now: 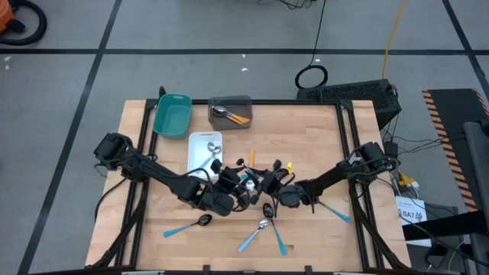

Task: Sort silverware by color (type)
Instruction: Put the light blue spoon into the white bin

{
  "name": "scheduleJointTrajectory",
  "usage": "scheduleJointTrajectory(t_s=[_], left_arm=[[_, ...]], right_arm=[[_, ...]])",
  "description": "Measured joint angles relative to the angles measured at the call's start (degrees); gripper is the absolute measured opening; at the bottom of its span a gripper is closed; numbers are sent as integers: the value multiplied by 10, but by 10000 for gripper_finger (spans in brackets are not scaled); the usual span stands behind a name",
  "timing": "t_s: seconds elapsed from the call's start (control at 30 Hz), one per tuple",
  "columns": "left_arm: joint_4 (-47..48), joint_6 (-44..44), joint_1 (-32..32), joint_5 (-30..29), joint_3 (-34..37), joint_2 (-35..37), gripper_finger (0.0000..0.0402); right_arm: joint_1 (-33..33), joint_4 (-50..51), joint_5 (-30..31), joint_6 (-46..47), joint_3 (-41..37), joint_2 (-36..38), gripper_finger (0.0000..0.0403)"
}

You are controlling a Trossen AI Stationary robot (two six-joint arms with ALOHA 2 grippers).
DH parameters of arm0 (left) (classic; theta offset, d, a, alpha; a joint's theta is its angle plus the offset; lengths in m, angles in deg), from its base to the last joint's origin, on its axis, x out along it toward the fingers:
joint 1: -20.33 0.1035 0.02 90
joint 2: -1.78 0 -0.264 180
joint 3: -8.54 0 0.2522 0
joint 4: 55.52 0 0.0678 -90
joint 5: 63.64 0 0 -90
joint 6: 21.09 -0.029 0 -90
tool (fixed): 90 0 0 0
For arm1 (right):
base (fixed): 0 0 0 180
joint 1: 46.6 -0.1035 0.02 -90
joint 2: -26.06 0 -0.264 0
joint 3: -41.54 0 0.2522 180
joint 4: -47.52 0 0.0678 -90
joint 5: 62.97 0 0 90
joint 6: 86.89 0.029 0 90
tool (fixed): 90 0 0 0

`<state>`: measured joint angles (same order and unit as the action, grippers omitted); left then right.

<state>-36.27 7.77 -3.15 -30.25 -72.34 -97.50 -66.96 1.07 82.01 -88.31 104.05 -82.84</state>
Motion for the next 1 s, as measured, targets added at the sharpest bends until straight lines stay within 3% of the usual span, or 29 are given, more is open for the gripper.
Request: scheduleJointTrajectory(t_s=[0.2, 0.73, 1.0], left_arm=[[2, -5, 1, 1, 0, 0, 170], [-1, -43, -11, 30, -1, 28, 167], [-45, -84, -15, 41, -1, 27, 86]], right_arm=[[-6, 1, 20, -31, 0, 0, 45], [-37, -50, -9, -157, 1, 0, 45], [-37, -52, -11, -157, 4, 0, 45]])
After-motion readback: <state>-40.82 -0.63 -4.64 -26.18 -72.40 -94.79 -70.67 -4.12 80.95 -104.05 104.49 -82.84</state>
